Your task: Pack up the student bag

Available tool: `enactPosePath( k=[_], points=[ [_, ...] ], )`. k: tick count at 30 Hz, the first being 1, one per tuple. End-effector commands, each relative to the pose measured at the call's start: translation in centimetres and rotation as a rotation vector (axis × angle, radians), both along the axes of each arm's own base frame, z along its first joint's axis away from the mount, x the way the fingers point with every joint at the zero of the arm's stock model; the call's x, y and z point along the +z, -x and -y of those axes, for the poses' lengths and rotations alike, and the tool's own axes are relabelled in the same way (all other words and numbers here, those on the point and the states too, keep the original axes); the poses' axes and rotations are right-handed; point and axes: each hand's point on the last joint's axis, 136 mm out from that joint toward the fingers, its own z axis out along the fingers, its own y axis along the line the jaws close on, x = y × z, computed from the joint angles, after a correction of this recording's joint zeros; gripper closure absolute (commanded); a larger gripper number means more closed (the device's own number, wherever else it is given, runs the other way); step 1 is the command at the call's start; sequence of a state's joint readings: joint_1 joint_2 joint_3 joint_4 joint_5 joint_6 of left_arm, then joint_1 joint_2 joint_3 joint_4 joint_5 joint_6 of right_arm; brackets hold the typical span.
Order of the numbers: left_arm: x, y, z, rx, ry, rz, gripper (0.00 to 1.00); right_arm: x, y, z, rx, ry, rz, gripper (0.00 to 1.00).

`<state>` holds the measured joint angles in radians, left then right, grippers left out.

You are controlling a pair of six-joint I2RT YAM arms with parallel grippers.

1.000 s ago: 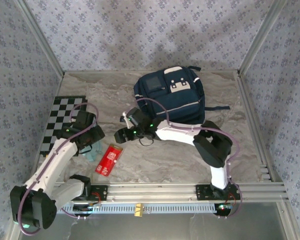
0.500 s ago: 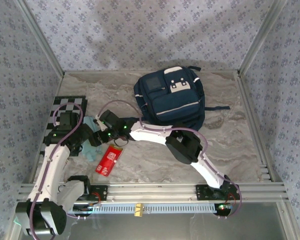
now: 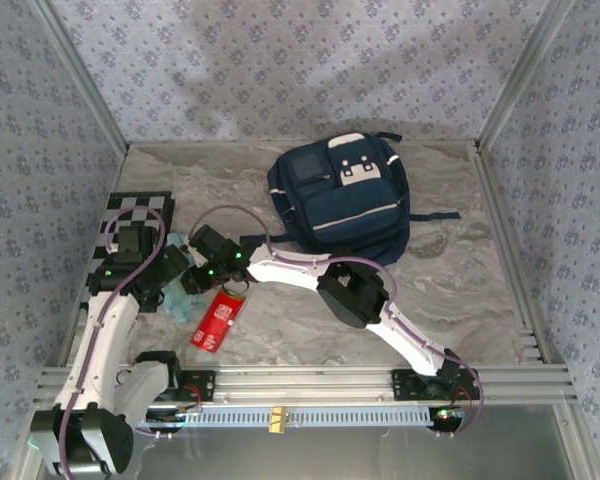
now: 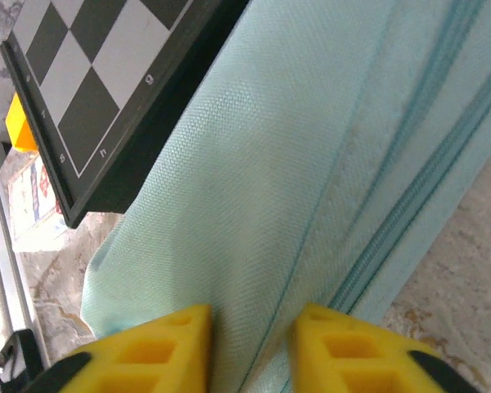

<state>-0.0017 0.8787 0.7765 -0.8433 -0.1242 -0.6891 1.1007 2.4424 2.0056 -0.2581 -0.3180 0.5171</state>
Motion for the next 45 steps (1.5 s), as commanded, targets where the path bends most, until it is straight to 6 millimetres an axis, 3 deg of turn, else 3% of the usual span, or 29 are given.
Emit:
enactPosePath(
  k=[1, 5, 11, 16, 24, 31, 34, 45],
  points=[
    [0.7, 0.5, -0.2, -0.007, -0.009, 0.007, 0.00, -1.4, 0.5, 0.4, 0.006, 0.052, -0.017, 0.82],
    [1.1, 0.5, -0.1, -0.018, -0.010, 0.016, 0.00, 1.4, 0.2, 0.5, 0.005, 0.010, 0.007, 0.91],
    [3.1, -0.1, 0.4, -0.064, -0.008, 0.068, 0.00, 7.7, -1.9, 2.1, -0.038, -0.110, 0.024, 0.99],
    [5.7, -1.4, 1.4, -0.127, 0.013, 0.146, 0.00, 12.8, -4.6, 6.3, -0.123, -0.162, 0.079, 1.00],
    [9.6, -4.4, 5.4, -0.334, 0.122, 0.302, 0.00, 16.1, -7.9, 16.5, -0.300, -0.113, 0.157, 1.00],
    [10.2, -5.9, 12.2, -0.584, 0.091, 0.342, 0.00, 18.0, -8.9, 26.7, -0.486, -0.071, 0.199, 1.00],
    [10.0, -6.0, 15.8, -0.703, 0.059, 0.371, 0.00, 17.8, -8.5, 31.4, -0.572, -0.030, 0.177, 1.00],
    [7.0, -5.9, 30.1, -1.228, -0.086, 0.374, 0.00, 16.0, -4.4, 46.2, -0.866, 0.105, 0.033, 1.00]
  ],
)
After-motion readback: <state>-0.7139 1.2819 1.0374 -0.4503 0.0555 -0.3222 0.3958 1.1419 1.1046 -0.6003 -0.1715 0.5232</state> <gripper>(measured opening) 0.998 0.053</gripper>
